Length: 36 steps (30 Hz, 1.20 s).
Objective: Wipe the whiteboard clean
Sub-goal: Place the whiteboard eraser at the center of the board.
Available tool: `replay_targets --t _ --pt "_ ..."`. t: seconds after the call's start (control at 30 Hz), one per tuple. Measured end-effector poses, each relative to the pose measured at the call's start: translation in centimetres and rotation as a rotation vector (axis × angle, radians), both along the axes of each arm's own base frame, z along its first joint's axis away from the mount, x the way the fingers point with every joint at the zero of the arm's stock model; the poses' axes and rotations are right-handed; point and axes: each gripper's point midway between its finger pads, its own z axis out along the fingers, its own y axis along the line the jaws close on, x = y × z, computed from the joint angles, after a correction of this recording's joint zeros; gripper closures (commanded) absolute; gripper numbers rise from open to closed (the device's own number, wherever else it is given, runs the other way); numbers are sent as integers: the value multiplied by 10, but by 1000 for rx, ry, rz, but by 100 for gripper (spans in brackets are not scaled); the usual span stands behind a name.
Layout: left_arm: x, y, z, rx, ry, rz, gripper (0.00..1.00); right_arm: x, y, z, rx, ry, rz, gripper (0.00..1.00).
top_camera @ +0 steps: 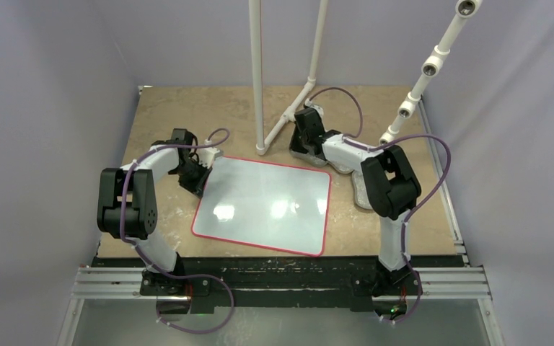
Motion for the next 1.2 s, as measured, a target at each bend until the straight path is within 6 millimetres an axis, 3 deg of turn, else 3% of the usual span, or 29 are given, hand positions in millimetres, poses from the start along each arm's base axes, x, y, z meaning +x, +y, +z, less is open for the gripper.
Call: replay_targets --t 0.13,0.27,0.37,0.5,0.57,0.67,0.73,0.87,0.9,0.97,1.07,1.2 --pt "-3 1 0 4 10 -6 93 -11 -10 -13 10 43 -39 100" --pt "-5 1 0 7 17 -6 92 -30 -30 -28 20 99 -98 73" --pt "-5 2 0 8 20 -6 91 -33 -41 -30 28 111 -129 54" --pt "-9 3 0 13 31 -17 85 -30 -44 -23 30 97 -125 47" --pt "-11 3 3 15 33 -29 81 -31 -44 -19 24 90 -111 33" --pt "-12 4 11 14 18 -56 74 -32 -45 -10 14 75 -92 30" --pt "-12 2 21 3 -14 -87 68 -34 -48 -1 7 59 -87 14" --pt "-12 -5 46 -39 -93 -144 63 -47 -58 16 -17 31 -73 13" --pt "-13 -8 51 -52 -108 -160 54 -48 -60 19 -24 23 -70 13" --pt "-15 -13 61 -83 -127 -202 52 -50 -62 25 -35 8 -58 14" --pt "-24 -18 67 -117 -126 -260 51 -52 -64 20 -56 12 -41 14" --pt "-41 -17 66 -111 -126 -336 51 -55 -65 -2 -82 55 -25 14"
